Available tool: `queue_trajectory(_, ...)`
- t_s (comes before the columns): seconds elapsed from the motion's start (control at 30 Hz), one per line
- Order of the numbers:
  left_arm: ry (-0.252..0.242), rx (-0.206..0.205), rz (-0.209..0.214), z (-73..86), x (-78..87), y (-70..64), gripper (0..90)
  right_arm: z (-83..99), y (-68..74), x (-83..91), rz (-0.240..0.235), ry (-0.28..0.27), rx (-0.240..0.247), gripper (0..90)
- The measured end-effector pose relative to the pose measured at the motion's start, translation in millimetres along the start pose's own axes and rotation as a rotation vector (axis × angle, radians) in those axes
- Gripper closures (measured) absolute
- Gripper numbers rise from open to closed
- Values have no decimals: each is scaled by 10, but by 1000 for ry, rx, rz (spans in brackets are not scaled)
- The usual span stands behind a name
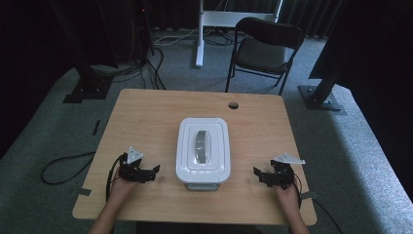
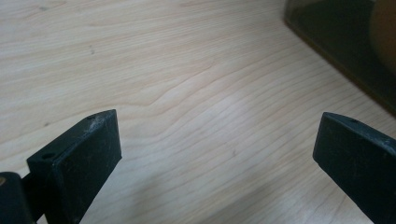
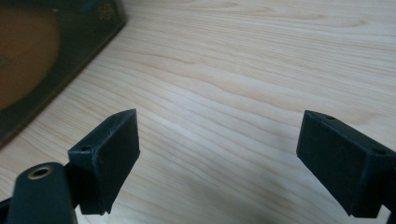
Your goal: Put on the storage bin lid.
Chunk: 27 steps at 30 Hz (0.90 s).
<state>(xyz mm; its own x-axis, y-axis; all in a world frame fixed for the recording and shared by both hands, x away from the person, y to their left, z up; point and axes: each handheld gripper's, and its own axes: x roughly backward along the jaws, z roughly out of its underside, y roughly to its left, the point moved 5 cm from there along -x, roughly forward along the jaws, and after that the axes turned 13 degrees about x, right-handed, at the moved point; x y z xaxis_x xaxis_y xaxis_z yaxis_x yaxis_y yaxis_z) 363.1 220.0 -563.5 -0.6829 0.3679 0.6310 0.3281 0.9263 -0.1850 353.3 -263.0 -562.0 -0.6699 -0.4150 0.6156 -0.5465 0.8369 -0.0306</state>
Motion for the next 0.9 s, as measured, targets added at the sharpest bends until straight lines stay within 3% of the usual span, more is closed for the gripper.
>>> queue_trajectory(0.5,-10,38,-61,116,137,233,15,228,-206,217,104,19,-41,124)
queue_trajectory(0.9,10,122,-129,209,249,457,15,360,-336,326,172,37,-96,121)
